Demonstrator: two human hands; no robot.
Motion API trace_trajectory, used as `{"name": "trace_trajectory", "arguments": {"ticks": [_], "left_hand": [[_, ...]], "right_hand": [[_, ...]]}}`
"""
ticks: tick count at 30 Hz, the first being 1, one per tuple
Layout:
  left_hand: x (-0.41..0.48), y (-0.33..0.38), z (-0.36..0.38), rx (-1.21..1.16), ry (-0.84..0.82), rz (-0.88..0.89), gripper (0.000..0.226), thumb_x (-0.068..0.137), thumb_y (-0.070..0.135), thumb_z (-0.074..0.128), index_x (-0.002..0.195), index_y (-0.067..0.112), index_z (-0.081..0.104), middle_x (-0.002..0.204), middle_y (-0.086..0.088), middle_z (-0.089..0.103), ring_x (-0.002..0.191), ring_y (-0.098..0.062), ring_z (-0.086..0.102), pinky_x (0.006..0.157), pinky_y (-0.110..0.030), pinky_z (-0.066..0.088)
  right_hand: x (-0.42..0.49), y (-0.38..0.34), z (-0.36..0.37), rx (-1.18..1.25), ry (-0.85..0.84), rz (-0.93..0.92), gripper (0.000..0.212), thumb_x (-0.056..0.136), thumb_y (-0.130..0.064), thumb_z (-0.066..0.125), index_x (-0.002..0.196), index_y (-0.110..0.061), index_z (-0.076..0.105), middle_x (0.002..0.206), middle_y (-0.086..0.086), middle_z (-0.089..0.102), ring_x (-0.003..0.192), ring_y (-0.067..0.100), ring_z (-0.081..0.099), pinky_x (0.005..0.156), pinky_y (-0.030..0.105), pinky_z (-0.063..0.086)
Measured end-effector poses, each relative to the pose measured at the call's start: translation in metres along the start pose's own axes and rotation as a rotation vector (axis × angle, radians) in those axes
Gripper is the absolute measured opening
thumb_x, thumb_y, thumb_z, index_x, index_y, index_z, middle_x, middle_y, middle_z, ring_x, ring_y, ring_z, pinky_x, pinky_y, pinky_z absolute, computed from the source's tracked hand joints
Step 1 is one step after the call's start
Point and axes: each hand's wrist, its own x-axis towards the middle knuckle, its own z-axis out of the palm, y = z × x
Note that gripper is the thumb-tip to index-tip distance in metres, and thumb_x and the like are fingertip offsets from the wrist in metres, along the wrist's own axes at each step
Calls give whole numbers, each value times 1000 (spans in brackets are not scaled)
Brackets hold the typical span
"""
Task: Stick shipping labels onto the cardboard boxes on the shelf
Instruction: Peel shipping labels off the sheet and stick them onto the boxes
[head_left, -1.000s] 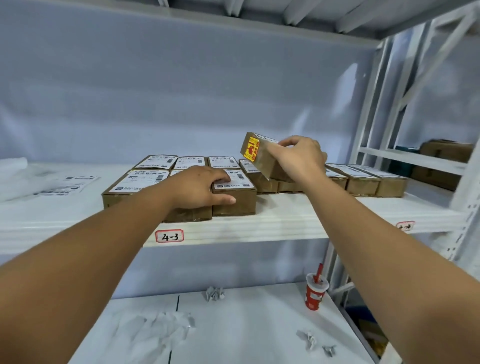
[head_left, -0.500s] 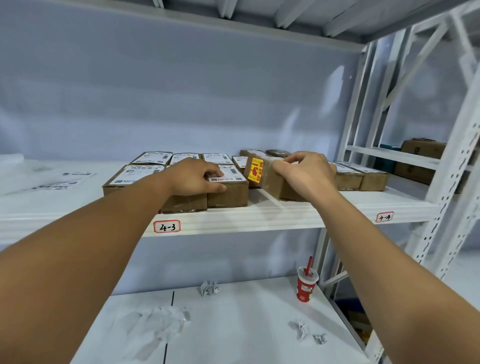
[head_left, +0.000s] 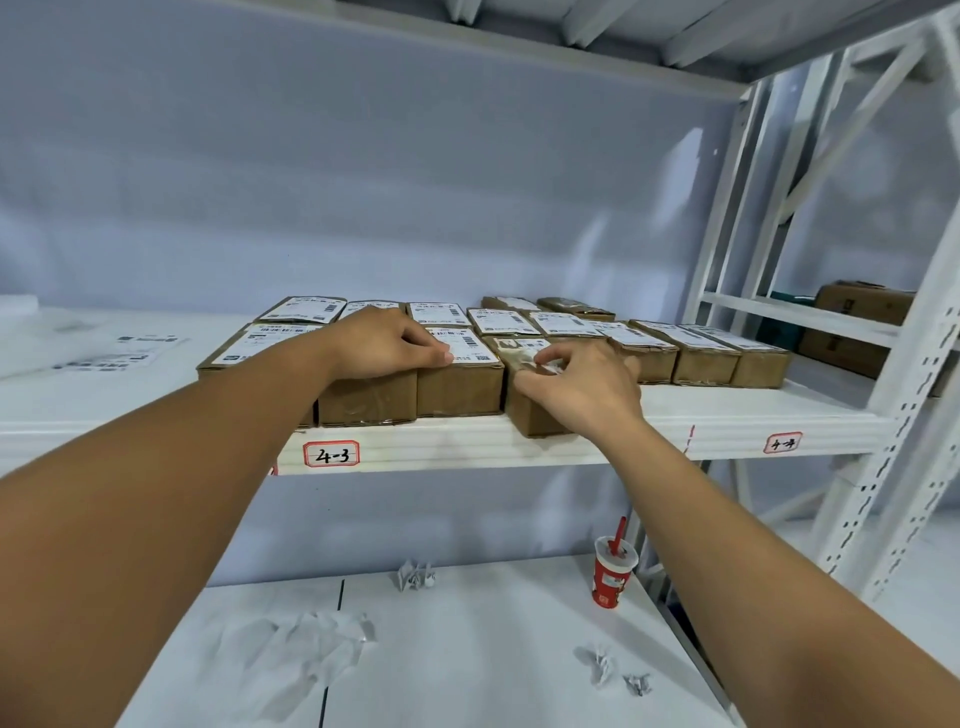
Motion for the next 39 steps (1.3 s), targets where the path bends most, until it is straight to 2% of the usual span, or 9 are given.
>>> {"name": "trace_trajectory", "arguments": {"ticks": [8,11,15,20,24,28,31,35,39], "left_hand": [[-1,-1,3,73,27,2,50,76,58,64,121,38,60,132,9,55,117,-11,48,89,-23,35],[1,-2,2,92,16,4,48,78,57,63,122,38,60,132,7,55,118,-12,48,90,-24,35],[2,-2,1,96,2,14,46,80,56,62,123,38,60,133,6,55,121,-13,47,95,-25,35],[0,0,1,120,4,31,46,82,55,59,125,37,59,136,5,53,124,-14,45,98,-27,35],[0,10,-3,328,-8,77,45,90,50,52,130,31,55,132,5,56,118,-14,47,87,-21,32],[-2,14,-2,580,-3,140,54,89,64,37,125,28,54,119,3,61,106,-18,52,88,-31,43],[-7,15,0,559,162,164,60,88,67,29,128,30,52,126,2,59,114,-19,52,90,-35,45],[-25,12,-13,367,529,157,33,97,41,39,117,25,60,119,3,61,112,-17,51,86,-34,45],[-52,-27,-30,78,831,16,21,94,20,49,106,19,66,106,3,65,101,-16,57,86,-32,46]], "right_hand": [[0,-1,10,-20,38,0,47,69,-60,57,109,-36,64,119,-3,56,120,32,34,92,36,38],[-1,1,15,7,53,-22,43,75,-58,57,111,-36,64,127,-4,49,124,29,31,96,31,30],[1,-1,26,60,73,-59,43,75,-57,57,110,-33,64,129,-2,50,126,24,38,89,26,23],[-5,0,17,25,35,-82,49,79,-62,56,118,-32,60,136,-2,43,126,26,39,98,34,34],[-4,-5,7,-100,24,-65,60,75,-76,47,117,-34,61,132,-2,52,128,27,37,101,44,30],[2,-17,3,-72,112,-80,50,83,-67,46,112,-30,64,118,1,63,123,26,43,99,42,31],[6,-35,3,-19,173,-165,30,88,-48,49,104,-30,67,114,-1,64,119,25,44,97,40,32],[2,-76,8,133,166,-409,22,89,-29,50,102,-25,68,109,-2,65,112,22,49,94,36,41],[-19,-132,19,129,142,-661,23,92,-26,48,107,-21,65,108,-5,64,109,16,48,88,28,38]]}}
